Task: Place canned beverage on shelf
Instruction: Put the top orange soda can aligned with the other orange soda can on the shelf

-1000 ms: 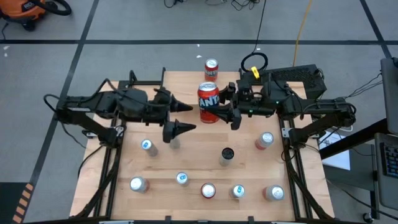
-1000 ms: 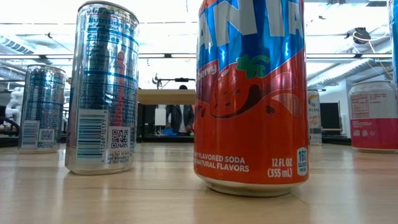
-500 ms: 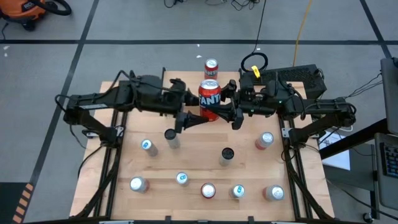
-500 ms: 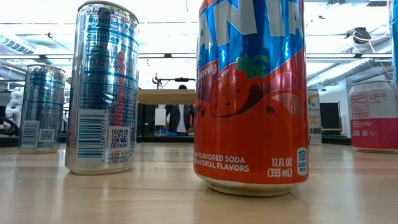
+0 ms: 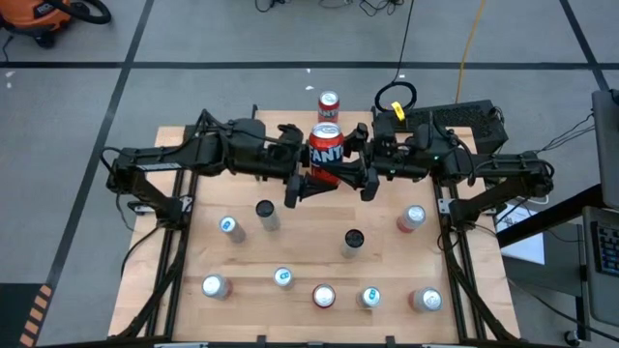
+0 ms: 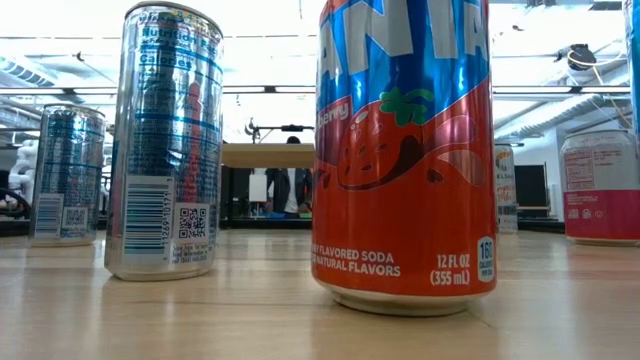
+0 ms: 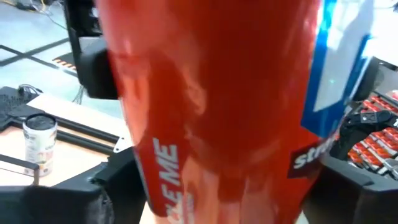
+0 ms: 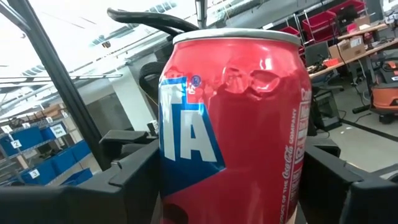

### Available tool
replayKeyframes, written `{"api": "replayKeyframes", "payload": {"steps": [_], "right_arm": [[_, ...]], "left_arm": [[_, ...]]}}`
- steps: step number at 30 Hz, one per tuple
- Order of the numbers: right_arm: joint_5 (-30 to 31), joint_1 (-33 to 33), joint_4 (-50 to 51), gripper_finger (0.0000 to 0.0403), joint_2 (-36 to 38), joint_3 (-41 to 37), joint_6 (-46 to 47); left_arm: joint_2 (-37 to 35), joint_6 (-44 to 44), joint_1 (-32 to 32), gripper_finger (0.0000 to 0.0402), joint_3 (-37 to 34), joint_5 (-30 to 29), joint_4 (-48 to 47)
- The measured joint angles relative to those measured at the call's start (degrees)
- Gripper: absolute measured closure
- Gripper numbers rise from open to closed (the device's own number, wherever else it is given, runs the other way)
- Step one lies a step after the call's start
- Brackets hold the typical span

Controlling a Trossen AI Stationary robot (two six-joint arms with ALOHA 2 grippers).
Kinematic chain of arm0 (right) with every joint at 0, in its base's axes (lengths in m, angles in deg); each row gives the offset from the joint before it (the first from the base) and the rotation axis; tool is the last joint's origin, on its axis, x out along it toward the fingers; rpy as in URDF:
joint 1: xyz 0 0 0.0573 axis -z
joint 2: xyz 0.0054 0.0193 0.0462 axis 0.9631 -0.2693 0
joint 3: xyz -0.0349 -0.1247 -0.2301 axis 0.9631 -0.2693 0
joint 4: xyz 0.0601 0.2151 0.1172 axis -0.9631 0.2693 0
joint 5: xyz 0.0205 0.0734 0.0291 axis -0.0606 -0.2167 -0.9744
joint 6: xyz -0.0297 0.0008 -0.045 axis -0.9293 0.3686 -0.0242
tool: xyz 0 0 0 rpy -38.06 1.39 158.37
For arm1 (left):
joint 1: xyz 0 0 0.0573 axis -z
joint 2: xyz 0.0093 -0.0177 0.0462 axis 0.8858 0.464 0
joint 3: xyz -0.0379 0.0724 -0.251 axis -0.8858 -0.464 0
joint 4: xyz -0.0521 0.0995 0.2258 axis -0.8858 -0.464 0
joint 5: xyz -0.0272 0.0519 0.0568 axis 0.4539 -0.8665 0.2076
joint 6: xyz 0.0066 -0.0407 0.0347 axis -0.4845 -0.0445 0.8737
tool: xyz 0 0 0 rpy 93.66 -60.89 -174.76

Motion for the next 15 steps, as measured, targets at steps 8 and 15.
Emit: {"api": "replayKeyframes", "payload": {"steps": [8, 15], "right_arm": [[-0.3, 0.0, 1.4, 0.0128, 0.1, 0.0, -0.2], [-0.8, 0.0, 4.6, 0.0111, 0.1, 0.0, 0.4]], "left_arm": [[0.0, 0.2, 0.0, 0.0108, 0.0, -0.2, -0.8], [0.0, 0.8, 0.1, 0.011, 0.0, -0.6, -4.6]]}}
